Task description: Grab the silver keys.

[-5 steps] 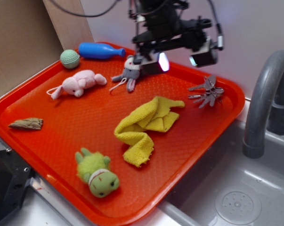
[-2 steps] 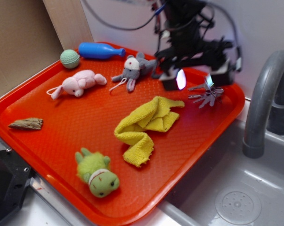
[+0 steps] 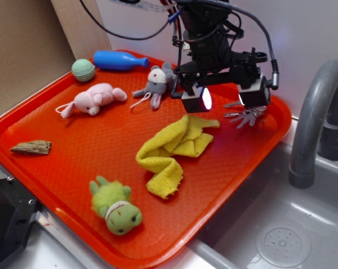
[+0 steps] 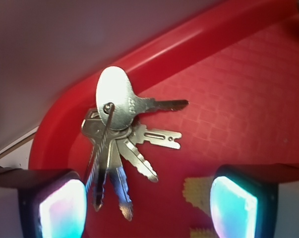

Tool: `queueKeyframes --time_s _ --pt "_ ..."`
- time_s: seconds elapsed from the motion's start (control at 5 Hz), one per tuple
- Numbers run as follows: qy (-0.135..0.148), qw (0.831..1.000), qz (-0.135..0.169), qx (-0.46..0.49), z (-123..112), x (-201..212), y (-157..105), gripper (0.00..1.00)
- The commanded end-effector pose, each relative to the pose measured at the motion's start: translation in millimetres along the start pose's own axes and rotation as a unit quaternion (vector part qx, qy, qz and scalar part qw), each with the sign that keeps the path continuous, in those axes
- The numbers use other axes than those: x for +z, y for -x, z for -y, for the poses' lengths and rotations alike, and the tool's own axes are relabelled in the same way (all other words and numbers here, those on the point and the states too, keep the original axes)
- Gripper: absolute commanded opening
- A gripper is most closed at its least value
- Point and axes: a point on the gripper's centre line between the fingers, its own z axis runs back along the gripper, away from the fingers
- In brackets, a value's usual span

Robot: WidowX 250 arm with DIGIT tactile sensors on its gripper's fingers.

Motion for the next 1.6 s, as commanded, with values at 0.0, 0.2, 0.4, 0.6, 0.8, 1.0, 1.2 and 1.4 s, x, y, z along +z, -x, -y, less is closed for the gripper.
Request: queueKeyframes --time_s 0.0,0.2,0.4,0.6,0.8,1.0,1.2,1.4 --pt "0.034 0.998 0.011 -0.045 29.7 2.8 -10.0 1.0" --pt "0.028 0.999 0.004 -0.034 28.8 -1.5 -7.2 1.0" --pt "0.021 0.999 -0.001 -0.029 24.2 -1.4 2.0 0.0" --pt "0.018 0.999 0.0 -0.03 22.2 2.6 10.0 0.0" --pt "0.012 0.999 0.013 -0.045 21.8 4.3 13.3 0.0" --pt "0.009 0.999 0.01 -0.045 20.1 1.8 10.9 0.0" --pt "0.012 0.998 0.015 -0.064 17.6 3.8 7.3 0.0" --pt "0.01 0.989 0.032 -0.141 8.0 31.7 1.2 0.0"
